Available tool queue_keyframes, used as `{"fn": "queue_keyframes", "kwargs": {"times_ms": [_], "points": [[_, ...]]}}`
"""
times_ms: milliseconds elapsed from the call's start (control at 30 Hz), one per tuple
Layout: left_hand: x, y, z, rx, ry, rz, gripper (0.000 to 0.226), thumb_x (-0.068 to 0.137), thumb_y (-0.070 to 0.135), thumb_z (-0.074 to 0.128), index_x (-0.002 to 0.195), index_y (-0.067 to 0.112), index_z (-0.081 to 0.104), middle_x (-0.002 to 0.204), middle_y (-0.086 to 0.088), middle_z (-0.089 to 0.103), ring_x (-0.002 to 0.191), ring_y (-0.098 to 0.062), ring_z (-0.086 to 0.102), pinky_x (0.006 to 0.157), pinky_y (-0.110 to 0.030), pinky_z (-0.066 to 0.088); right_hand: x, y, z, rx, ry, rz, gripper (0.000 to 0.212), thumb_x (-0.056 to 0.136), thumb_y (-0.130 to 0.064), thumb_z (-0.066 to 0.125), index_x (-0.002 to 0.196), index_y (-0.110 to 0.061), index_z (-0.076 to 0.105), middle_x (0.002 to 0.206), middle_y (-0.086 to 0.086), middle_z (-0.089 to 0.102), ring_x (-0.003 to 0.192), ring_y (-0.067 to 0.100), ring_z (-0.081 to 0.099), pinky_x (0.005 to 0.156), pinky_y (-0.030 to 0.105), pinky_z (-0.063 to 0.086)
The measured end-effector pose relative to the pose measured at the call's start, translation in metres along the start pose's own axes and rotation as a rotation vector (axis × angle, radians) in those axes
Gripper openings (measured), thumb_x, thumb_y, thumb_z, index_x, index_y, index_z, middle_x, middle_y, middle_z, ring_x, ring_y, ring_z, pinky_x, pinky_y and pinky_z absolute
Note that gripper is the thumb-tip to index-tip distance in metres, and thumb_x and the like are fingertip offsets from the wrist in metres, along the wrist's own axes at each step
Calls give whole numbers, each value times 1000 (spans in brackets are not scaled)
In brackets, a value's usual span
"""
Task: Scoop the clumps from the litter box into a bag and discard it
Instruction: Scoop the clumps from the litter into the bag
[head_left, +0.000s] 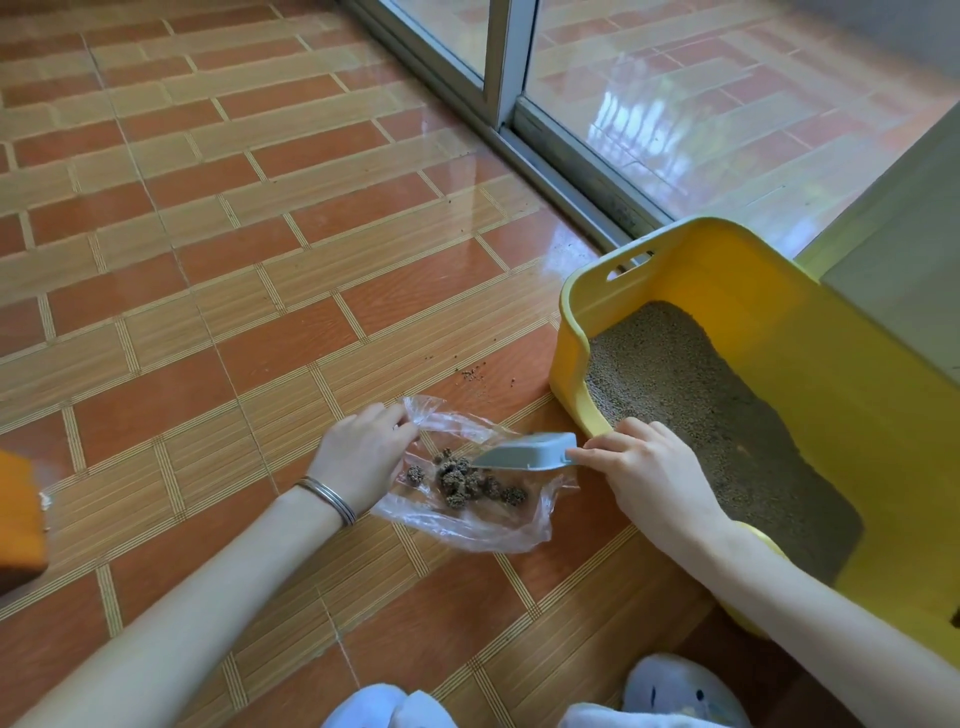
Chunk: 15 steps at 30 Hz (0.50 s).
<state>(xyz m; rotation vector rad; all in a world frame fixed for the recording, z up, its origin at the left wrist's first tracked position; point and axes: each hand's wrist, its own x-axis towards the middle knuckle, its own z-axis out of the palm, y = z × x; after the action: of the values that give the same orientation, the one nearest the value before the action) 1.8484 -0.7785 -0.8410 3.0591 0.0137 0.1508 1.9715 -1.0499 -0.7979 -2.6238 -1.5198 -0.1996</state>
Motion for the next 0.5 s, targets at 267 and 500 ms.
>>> {"fn": "queue_keyframes", "kwargs": {"times_ms": [267,500], "points": [[3,10,-2,21,-6,34,32,46,10,89,66,16,66,68,2,60,53,-13,54,38,-14,32,-13,-6,11,-35,29,-107,35,81,-20,38,81,-24,73,76,-10,67,67,18,59,61,27,41],[-1,10,-1,17,-10,6,29,52,10,87,71,15,66,74,0,62,57,-14,56,39,-16,33,-10,-8,11,78,-23,-54,33,59,1,72,79,-26,73,74,-10,69,65,20,59,52,28,48]]}}
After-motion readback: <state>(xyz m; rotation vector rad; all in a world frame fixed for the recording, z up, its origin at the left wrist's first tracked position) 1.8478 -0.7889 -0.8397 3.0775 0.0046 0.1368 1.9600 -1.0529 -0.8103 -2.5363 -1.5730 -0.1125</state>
